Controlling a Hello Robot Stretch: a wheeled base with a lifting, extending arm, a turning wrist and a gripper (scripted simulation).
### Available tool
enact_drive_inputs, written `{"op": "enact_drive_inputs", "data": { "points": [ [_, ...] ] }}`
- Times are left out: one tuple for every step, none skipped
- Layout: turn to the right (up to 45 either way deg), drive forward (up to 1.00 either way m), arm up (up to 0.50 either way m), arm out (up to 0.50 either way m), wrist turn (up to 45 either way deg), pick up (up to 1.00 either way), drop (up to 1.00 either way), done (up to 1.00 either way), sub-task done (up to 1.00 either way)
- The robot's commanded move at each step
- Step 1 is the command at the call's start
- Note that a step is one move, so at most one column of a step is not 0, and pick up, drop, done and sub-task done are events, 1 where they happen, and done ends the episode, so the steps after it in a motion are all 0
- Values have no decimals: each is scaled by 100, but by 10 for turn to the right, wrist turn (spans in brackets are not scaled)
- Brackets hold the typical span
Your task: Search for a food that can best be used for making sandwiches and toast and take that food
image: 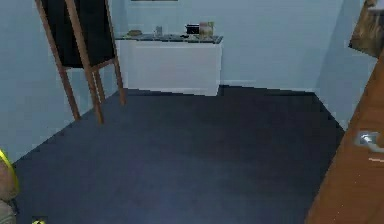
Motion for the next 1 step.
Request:
{"op": "enact_drive_inputs", "data": {
  "points": [
    [0, 40, 0, 0, 0, 0, 0, 0, 0]
  ]
}}
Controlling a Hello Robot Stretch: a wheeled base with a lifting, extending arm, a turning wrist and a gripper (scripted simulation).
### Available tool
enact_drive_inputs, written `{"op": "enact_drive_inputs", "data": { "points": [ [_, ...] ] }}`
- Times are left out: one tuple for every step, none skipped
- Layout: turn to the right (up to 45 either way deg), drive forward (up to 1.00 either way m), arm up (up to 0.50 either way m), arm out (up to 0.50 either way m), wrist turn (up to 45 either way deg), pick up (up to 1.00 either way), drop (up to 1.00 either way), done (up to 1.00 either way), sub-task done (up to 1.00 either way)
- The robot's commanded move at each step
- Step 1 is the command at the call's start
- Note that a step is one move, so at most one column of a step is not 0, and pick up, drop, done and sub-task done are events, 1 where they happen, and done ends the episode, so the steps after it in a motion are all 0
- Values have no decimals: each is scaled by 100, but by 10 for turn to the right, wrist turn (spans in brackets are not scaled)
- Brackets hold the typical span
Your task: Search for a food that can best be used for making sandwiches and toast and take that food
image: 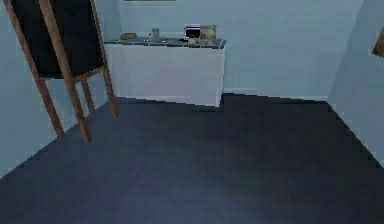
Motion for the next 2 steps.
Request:
{"op": "enact_drive_inputs", "data": {
  "points": [
    [-90, 0, 0, 0, 0, 0, 0, 0, 0],
    [0, 100, 0, 0, 0, 0, 0, 0, 0]
  ]
}}
